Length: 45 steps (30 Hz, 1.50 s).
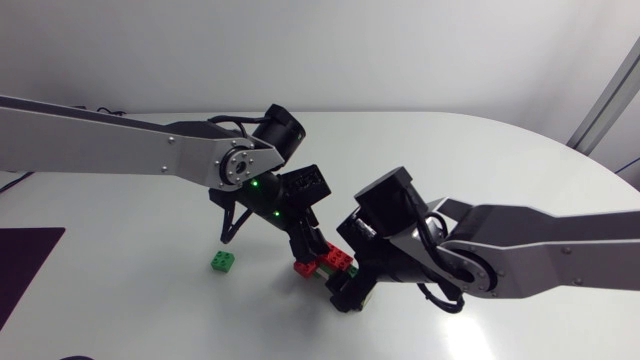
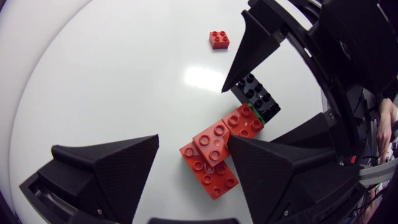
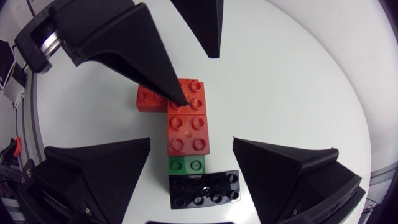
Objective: Separate the duplo bricks
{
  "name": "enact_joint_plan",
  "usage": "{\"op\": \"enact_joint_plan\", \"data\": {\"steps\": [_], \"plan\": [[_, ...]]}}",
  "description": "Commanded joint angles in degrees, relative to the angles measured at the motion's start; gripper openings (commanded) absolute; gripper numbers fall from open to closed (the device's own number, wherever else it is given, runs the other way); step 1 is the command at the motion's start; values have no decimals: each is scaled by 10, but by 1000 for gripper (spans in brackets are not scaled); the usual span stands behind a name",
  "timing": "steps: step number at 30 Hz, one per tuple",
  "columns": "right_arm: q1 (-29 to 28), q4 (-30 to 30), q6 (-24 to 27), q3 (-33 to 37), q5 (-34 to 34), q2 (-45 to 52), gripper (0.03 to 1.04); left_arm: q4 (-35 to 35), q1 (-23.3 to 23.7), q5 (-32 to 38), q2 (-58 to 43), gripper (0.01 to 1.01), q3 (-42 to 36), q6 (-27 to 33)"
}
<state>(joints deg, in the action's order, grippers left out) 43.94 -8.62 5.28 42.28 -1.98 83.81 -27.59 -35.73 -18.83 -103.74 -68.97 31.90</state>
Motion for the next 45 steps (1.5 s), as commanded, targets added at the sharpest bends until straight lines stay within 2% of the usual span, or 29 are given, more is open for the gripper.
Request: {"op": "enact_joint_plan", "data": {"steps": [1,3,8,19,29,34,37,41,45], "plan": [[4,5,-14,10,-6,8,823,-2,5,14,-26,774,24,16],[8,10,-14,6,-6,7,687,-2,6,14,-26,774,26,18],[11,21,-13,0,0,3,218,-2,10,13,-26,774,29,21],[4,26,-37,-13,43,-11,210,4,10,13,-32,774,33,24],[-44,-14,-70,13,130,-38,210,11,7,13,-32,774,36,24],[-55,-17,-75,9,132,-51,210,11,5,13,-31,774,37,23],[-87,-22,-51,-4,103,-85,210,9,6,13,-28,774,37,23],[-186,-17,0,-31,87,-109,210,8,6,13,-22,774,41,23],[-287,24,50,-78,87,-102,211,8,3,13,-15,774,41,23]]}}
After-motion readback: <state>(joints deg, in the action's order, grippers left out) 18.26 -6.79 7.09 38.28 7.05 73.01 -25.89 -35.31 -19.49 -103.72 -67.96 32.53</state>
